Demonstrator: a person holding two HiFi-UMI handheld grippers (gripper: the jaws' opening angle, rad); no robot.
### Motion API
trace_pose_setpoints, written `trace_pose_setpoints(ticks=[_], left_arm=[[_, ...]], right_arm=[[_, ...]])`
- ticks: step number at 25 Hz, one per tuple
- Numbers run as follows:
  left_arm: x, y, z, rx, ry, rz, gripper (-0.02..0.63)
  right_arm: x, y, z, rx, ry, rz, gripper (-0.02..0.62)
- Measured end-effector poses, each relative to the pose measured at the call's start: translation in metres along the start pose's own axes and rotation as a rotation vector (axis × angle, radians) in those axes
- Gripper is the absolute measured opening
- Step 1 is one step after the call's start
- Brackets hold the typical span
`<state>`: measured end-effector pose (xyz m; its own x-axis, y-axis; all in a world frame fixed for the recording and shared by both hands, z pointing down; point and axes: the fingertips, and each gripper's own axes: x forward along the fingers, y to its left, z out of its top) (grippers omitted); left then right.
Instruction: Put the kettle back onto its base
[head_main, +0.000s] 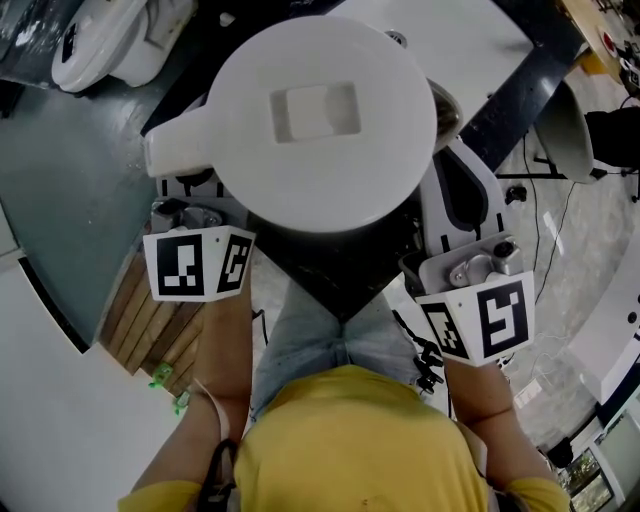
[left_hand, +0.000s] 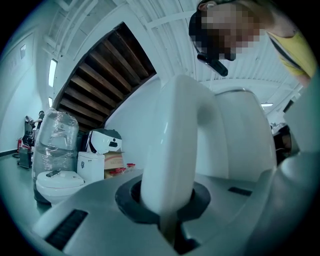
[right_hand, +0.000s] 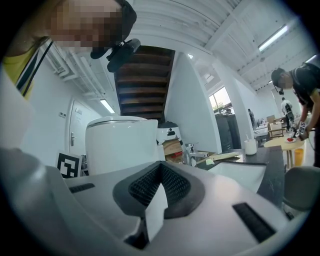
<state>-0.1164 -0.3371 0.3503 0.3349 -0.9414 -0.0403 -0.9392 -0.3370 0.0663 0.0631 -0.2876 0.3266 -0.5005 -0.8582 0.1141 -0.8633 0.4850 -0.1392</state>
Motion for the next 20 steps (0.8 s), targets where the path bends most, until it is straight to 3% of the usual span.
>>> trace_pose_setpoints(ticks=[20], left_arm=[[0.0001, -0.005, -0.0035, 0.032, 0.018, 0.029, 0.029]], right_arm=[[-0.0026, -0.0053, -0.0019, 0.011, -0.001, -0.019, 0.015]])
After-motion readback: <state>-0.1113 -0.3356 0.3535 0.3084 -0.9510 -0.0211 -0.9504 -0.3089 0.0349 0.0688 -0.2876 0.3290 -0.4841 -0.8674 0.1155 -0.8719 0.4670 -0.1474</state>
